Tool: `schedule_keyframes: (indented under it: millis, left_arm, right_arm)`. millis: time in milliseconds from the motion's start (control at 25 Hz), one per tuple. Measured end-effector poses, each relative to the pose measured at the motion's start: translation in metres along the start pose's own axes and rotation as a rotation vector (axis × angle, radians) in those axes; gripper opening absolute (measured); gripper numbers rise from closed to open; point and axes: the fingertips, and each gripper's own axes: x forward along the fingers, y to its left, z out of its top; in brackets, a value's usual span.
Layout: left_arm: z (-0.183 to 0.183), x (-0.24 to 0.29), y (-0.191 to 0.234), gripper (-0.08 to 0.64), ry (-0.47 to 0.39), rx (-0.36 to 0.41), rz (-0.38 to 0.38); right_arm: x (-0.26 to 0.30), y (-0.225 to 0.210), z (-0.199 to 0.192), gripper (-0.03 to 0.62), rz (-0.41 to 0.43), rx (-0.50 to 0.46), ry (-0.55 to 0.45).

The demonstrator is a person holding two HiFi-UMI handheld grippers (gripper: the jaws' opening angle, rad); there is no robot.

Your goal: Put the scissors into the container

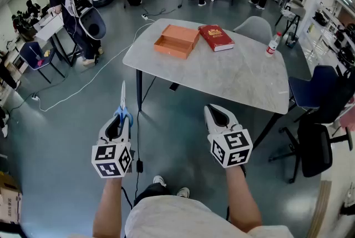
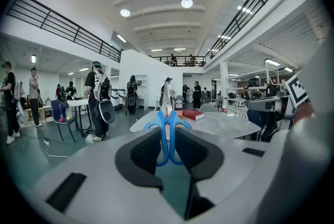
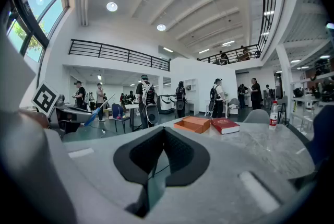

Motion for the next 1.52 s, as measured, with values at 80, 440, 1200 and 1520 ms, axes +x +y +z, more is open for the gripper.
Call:
schedule_keyframes:
  millis: [80,440,1200,1520]
  left_arm:
    - [0.001,0.003,0.004,0.083,0.001,-0.001,0.000]
    - [0.006,0.029,0.015,0.083,-0.004,-0.008,-0.004]
    - [0.033,0.159,0.073,0.083,0.001,-0.025,-0.055]
    - [0.056,0.217,0.101,0.083,0.002,-0.015,-0.125]
  right_arm:
    - [0.004,0.001,0.002,0.005,0.000,-0.004,-0.002]
    - [0.029,-0.006,0.004,0.005,-0.002,-0.007,0.006]
    - [0.154,-0.040,0.024,0.005,-0.063,0.000,0.031]
    - [0.207,-0.045,0.044,0.005,-0.119,0.008,0.032]
